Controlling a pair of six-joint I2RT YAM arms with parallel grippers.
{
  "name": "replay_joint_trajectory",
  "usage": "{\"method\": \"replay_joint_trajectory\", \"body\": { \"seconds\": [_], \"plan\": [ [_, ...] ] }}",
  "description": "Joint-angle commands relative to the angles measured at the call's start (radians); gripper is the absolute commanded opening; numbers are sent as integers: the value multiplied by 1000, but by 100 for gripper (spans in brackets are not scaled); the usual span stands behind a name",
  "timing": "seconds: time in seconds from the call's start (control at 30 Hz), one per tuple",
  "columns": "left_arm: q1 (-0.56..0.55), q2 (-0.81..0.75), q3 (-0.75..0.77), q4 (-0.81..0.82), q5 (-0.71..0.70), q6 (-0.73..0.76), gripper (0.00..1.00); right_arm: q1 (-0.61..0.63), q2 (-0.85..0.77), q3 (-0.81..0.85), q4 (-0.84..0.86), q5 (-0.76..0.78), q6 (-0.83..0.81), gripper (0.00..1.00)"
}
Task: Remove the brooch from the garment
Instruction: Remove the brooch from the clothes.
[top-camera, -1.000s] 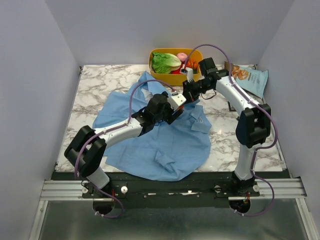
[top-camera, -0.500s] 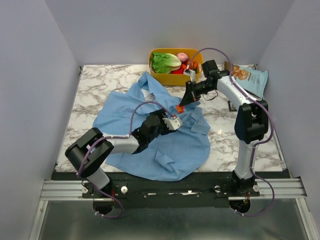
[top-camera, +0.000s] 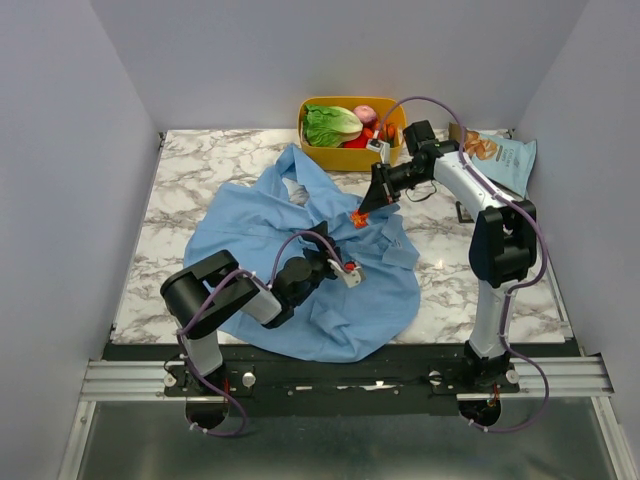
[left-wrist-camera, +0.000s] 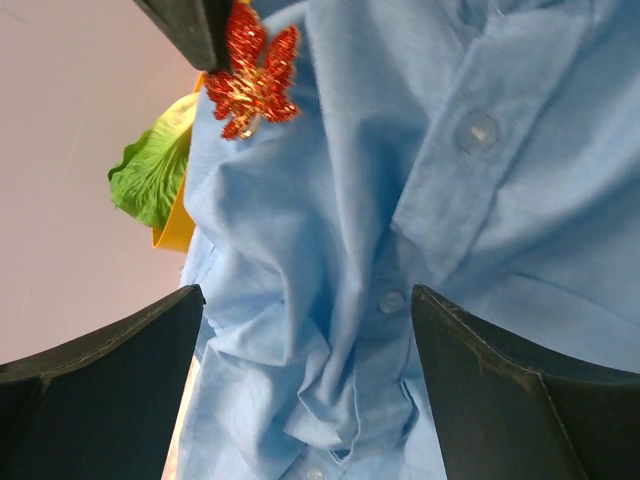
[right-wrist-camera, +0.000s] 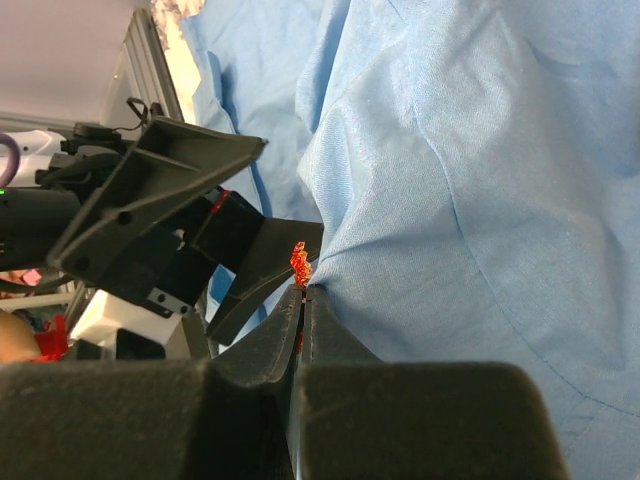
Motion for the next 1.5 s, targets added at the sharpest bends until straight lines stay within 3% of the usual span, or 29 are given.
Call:
{"method": "replay_joint_trajectory", "body": {
  "seconds": [0.0, 0.4, 0.77, 1.2, 1.47],
  "plan": [
    [-7, -22, -34, 431, 74, 15, 92, -1, 3, 23, -39, -54, 9, 8],
    [-21, -22, -17, 433, 187, 305, 92, 1, -14, 24, -93, -73, 3, 10],
    [-27, -16, 33, 436, 255, 463, 89, 2, -22, 12, -116, -113, -14, 11],
    [-53, 52, 67, 434, 287, 518, 86, 1, -8, 19, -156, -130, -66, 11],
    [-57, 50, 108, 436, 240, 526, 76, -1, -14, 15, -165, -119, -83, 13]
  ]
}}
